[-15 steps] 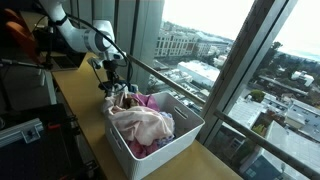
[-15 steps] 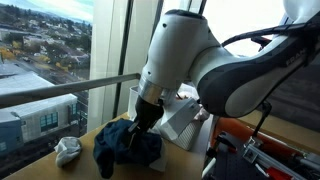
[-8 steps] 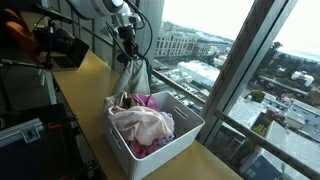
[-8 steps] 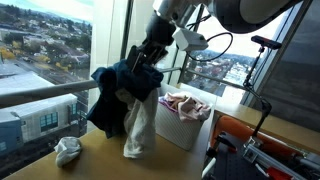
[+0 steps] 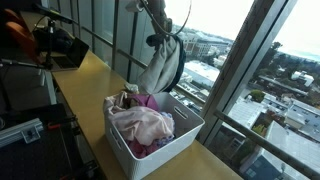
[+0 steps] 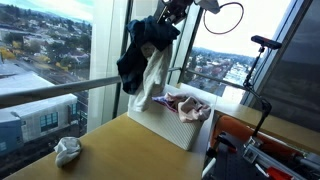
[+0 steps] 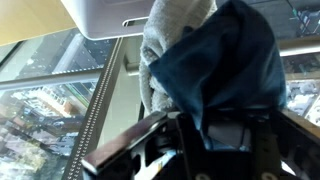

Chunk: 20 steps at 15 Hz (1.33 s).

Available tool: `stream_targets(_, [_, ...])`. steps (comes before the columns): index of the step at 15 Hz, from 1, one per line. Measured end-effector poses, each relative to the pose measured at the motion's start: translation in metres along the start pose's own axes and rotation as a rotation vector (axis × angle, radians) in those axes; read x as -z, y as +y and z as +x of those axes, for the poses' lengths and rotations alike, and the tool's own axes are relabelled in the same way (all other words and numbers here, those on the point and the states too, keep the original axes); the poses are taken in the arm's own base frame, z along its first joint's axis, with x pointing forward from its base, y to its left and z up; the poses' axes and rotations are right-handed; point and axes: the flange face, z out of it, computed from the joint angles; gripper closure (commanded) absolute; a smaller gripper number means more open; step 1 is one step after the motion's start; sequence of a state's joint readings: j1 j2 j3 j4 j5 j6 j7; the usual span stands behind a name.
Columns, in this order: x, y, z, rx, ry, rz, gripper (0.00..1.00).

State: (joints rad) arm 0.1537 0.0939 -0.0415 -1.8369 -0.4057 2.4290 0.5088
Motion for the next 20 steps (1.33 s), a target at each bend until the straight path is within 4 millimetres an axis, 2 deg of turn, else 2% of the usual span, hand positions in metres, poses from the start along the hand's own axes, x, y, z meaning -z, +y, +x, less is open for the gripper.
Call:
stream_targets(5, [0.013, 0.048, 0.015, -0.065, 0.029, -0.032, 0.97])
stream_targets(8, [0.031, 0.065, 0.017, -0.084, 0.049, -0.045, 0.97])
stream_targets(10, [0.045, 0.071, 0.009, -0.087, 0.047, -0.050, 0.97])
stream_targets(12, [0.045, 0.069, -0.011, -0.075, 0.019, -0.052, 0.97])
stream_targets(14, [0.032, 0.061, -0.042, -0.054, -0.036, -0.056, 0.97])
stream_targets(17, [-0.007, 0.050, -0.098, -0.025, -0.150, -0.079, 0.97])
stream_targets(20, [-0.047, 0.050, -0.155, -0.009, -0.261, -0.108, 0.97])
